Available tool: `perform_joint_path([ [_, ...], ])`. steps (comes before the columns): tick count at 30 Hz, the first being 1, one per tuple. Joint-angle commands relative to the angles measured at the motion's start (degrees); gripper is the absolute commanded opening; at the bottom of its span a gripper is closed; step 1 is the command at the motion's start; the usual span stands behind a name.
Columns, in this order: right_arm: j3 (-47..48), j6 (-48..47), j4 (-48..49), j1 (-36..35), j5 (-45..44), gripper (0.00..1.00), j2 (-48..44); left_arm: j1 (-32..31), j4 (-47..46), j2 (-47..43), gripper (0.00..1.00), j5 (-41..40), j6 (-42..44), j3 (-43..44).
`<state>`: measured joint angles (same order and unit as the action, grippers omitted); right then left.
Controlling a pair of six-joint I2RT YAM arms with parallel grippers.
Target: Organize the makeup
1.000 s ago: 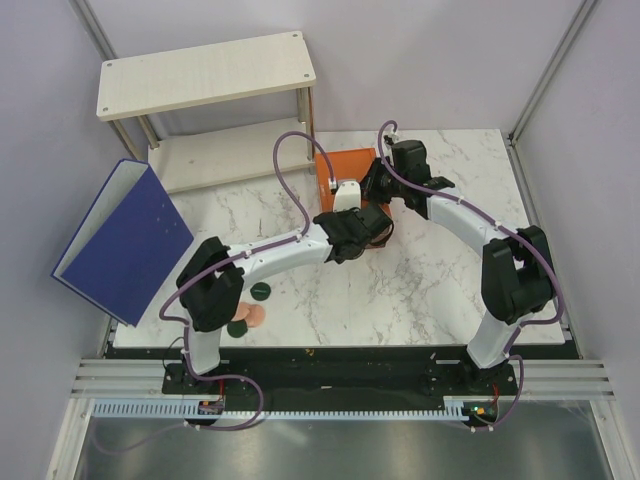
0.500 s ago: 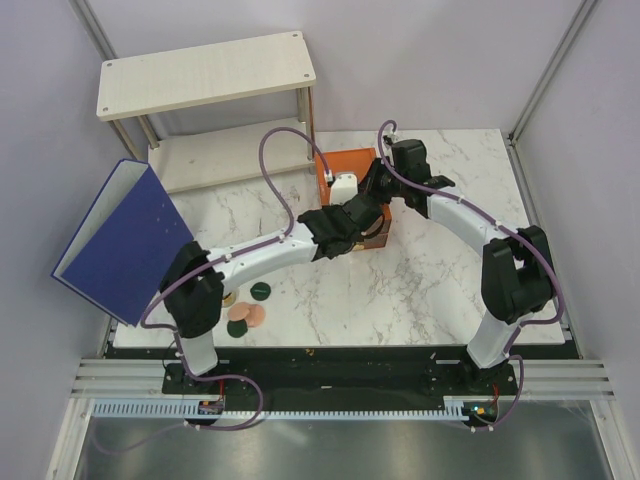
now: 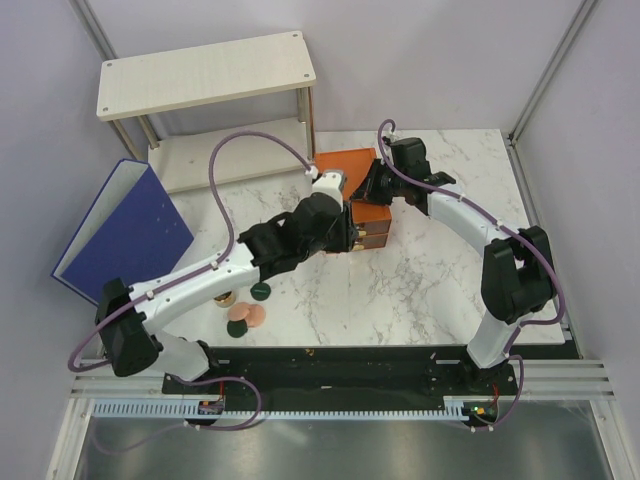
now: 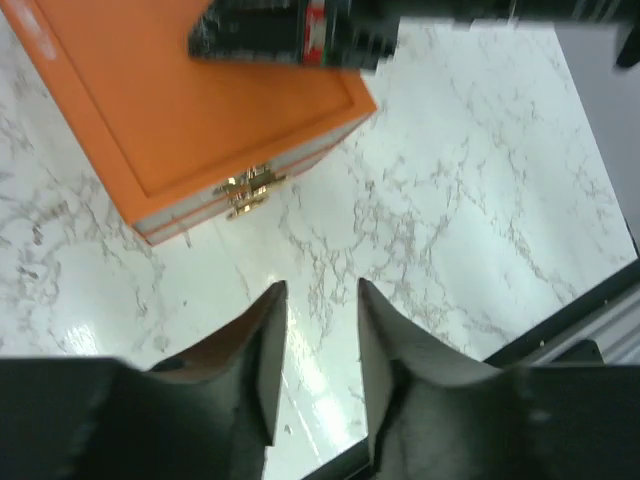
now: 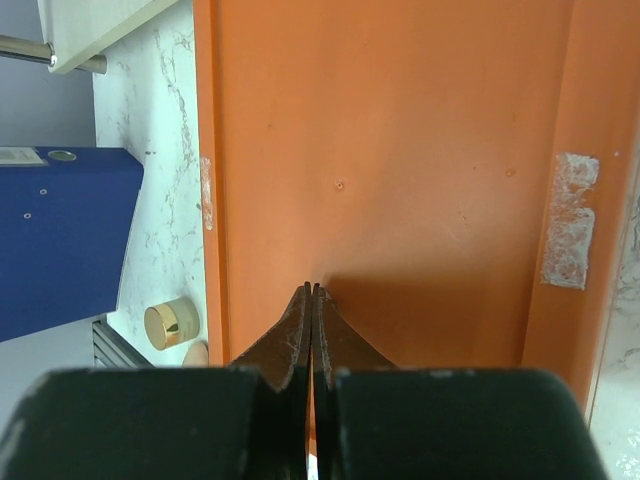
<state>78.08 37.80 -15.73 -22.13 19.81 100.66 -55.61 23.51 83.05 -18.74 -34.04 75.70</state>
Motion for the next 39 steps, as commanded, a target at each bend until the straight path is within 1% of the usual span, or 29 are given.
perform_joint_path([
  [1, 0.5, -0.9, -4.0, -0.2, 0.1, 0.00, 0.2, 0.6, -4.0, -7.3, 0.50, 7.8, -1.4, -10.6],
  [2, 0.1, -1.0, -4.0, -0.2, -0.2, 0.00, -0.8, 0.8, -4.9, -8.3, 0.61, 7.8, -2.0, -12.3],
  [3, -0.4, -1.0, -3.9, -0.2, -0.4, 0.00, -1.4, 1.1, -5.6, -9.6, 0.62, 7.6, -2.8, -14.9],
  [6, -0.8, -1.0, -3.6, -0.2, -0.7, 0.00, -4.4, 3.0, -5.7, -11.9, 0.62, 5.9, -3.4, -17.1],
  [8, -0.7, -1.2, -3.7, -0.2, -0.6, 0.00, -7.0, 5.1, -5.8, -12.2, 0.61, 5.9, -2.6, -16.8],
  [12, -1.3, -1.2, -4.6, -0.2, -1.4, 0.02, -12.8, 8.1, -5.1, -10.1, 0.60, 5.4, 0.6, -12.7],
  [14, -2.1, -0.3, -5.1, -0.1, -1.7, 0.04, -16.7, 9.5, -5.0, -8.7, 0.54, 5.1, 2.0, -10.8],
  [15, -3.5, 0.9, -5.0, -0.1, -1.5, 0.06, -17.9, 10.2, -4.7, -6.5, 0.51, 4.9, 2.7, -8.7],
  [17, -5.7, 2.4, -5.0, -0.1, -1.1, 0.09, -21.5, 11.0, -3.0, -3.9, 0.23, 3.5, 3.0, -5.9],
  [18, -8.4, 3.2, -5.0, -0.1, -0.7, 0.13, -22.9, 11.5, -1.9, -1.0, 0.14, 2.7, 2.9, -2.9],
  [19, -10.0, 4.5, -4.8, -0.1, 0.2, 0.17, -24.1, 11.8, -1.1, 0.9, 0.02, 1.5, 3.0, -1.2],
  [20, -13.7, 5.2, -4.6, -0.1, 0.6, 0.20, -26.5, 11.9, 0.2, 2.3, 0.02, 1.3, 3.1, 0.4],
  [21, -15.6, 5.7, -4.5, -0.1, 0.8, 0.27, -27.7, 12.4, 0.7, 3.7, 0.02, 1.3, 3.4, 3.3],
  [22, -17.6, 7.1, -3.7, -0.2, 1.5, 0.31, -29.0, 12.6, 1.2, 6.7, 0.02, 2.2, 3.5, 4.7],
  [23, -21.8, 7.7, -3.2, -0.1, 1.8, 0.34, -31.3, 12.8, 1.7, 8.1, 0.02, 2.7, 3.6, 6.0],
  [24, -23.8, 8.2, -2.0, 0.0, 2.2, 0.44, -32.4, 13.2, 2.2, 9.5, 0.02, 3.7, 4.0, 8.2],
  [25, -25.9, 10.2, -1.2, 0.0, 3.3, 0.50, -34.5, 13.3, 2.8, 11.8, 0.02, 3.8, 3.7, 9.3],
  [26, -30.2, 11.1, 0.1, 0.0, 4.2, 0.54, -35.5, 13.3, 2.9, 12.9, 0.02, 4.0, 3.6, 10.2],
  [27, -32.4, 12.4, 3.4, 0.0, 4.9, 0.64, -36.6, 13.6, 3.8, 14.1, 0.02, 4.5, 3.5, 11.9],
  [28, -34.8, 13.7, 5.8, 0.1, 5.8, 0.69, -38.7, 13.8, 4.3, 15.9, 0.02, 4.9, 3.5, 12.8],
  [29, -39.2, 16.7, 8.5, 0.1, 7.6, 0.75, -39.7, 13.9, 4.8, 16.7, 0.02, 5.2, 3.5, 14.5],
  [30, -41.2, 18.3, 13.1, 0.2, 8.0, 0.83, -40.7, 14.2, 6.3, 17.6, 0.02, 6.2, 3.6, 15.3],
  [32, -47.0, 23.2, 18.3, 0.1, 8.4, 0.88, -43.4, 14.5, 7.3, 19.8, 0.02, 7.1, 3.9, 17.4],
  [33, -48.9, 24.8, 22.9, 0.2, 8.2, 0.90, -43.8, 14.6, 7.6, 20.3, 0.02, 7.7, 4.2, 17.8],
  [34, -50.8, 26.8, 25.7, 0.2, 8.1, 0.91, -44.4, 14.7, 8.1, 20.7, 0.02, 8.0, 4.2, 18.2],
  [35, -54.9, 30.6, 29.0, 0.2, 8.2, 0.91, -44.5, 14.7, 8.3, 21.1, 0.02, 8.3, 4.3, 18.4],
  [36, -57.1, 33.0, 36.0, 0.2, 8.0, 0.91, -44.4, 14.7, 8.5, 21.3, 0.02, 8.5, 4.3, 18.4],
  [38, -62.1, 38.5, 42.1, 0.2, 7.4, 0.90, -43.1, 14.9, 8.7, 21.4, 0.02, 9.0, 4.2, 18.3],
  [39, -63.4, 40.0, 47.7, 0.2, 6.9, 0.90, -42.3, 15.0, 8.7, 21.4, 0.02, 9.4, 4.2, 18.2],
])
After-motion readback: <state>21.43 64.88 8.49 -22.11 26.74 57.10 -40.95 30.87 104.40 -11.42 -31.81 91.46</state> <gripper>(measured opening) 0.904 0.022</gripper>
